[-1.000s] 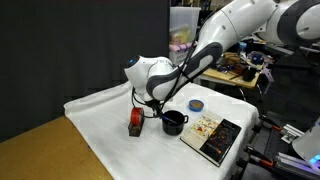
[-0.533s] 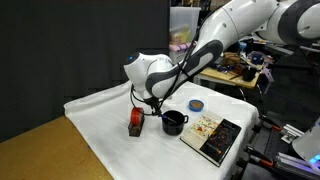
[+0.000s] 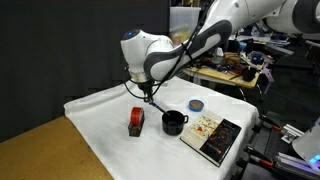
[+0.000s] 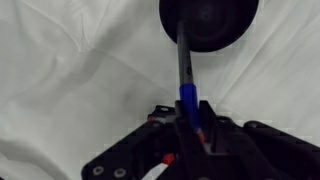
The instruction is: Take the marker from the cup and put it on the table
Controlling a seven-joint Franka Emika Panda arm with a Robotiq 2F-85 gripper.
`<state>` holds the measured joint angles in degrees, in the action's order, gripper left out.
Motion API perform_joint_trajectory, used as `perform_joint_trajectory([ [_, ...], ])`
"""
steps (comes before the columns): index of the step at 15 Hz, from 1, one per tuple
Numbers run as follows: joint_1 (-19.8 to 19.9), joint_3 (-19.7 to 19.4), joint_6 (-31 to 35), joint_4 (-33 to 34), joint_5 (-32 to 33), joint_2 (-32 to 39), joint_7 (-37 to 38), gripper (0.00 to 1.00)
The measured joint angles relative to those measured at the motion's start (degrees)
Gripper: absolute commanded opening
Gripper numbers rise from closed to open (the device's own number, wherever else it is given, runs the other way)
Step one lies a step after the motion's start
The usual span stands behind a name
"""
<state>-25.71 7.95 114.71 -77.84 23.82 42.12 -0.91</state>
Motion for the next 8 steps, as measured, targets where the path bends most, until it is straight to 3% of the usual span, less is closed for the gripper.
perform_joint_trajectory([
  [8, 0.3, -1.5, 4.7, -5.1, 1.7, -6.5, 4.1, 0.04],
])
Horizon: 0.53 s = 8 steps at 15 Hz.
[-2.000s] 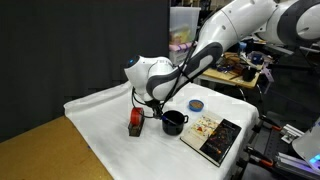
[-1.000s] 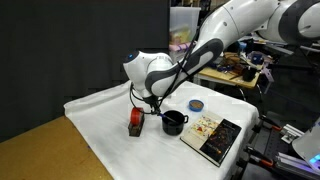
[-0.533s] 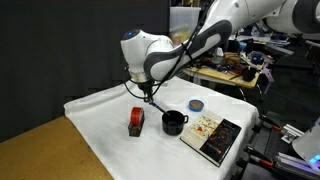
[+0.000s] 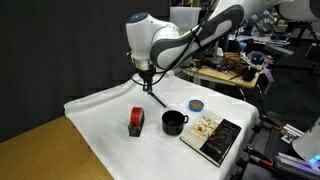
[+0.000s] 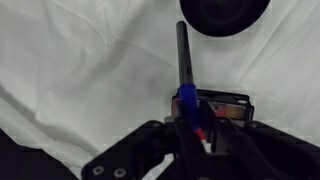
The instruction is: Take the marker from the cup and put it on the table
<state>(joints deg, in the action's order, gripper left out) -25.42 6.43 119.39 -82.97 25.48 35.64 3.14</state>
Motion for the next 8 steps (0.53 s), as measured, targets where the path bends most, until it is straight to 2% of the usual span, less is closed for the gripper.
perform_joint_trajectory([
  [8, 0.9, -1.5, 2.9, -7.3, 1.4, -6.1, 3.0, 0.04],
])
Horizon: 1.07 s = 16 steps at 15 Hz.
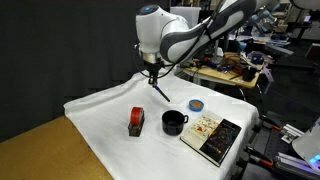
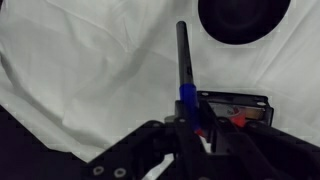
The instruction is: Take the marker from the cup and put it on the table
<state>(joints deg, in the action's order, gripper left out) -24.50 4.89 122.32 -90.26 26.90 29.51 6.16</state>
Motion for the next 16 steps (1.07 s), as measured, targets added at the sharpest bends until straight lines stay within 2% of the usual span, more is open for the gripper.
perform_joint_trajectory([
  [8, 3.1, -0.2, 4.5, -9.0, 0.0, -4.5, 3.7, 0.04],
  [16, 4.2, -0.2, 5.3, -11.8, 0.0, -7.2, 5.7, 0.04],
])
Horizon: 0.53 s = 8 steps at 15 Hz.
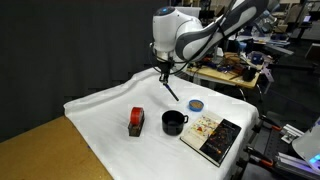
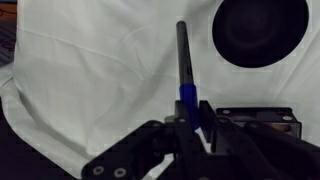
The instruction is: Take the marker from the cup and put it on the table
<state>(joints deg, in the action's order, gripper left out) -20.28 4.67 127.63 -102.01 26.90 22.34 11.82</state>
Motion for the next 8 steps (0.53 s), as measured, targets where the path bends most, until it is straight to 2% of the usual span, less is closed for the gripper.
perform_joint_trajectory([
  [8, 0.8, 0.0, -2.7, 1.4, -1.5, -1.9, 1.3, 0.04],
])
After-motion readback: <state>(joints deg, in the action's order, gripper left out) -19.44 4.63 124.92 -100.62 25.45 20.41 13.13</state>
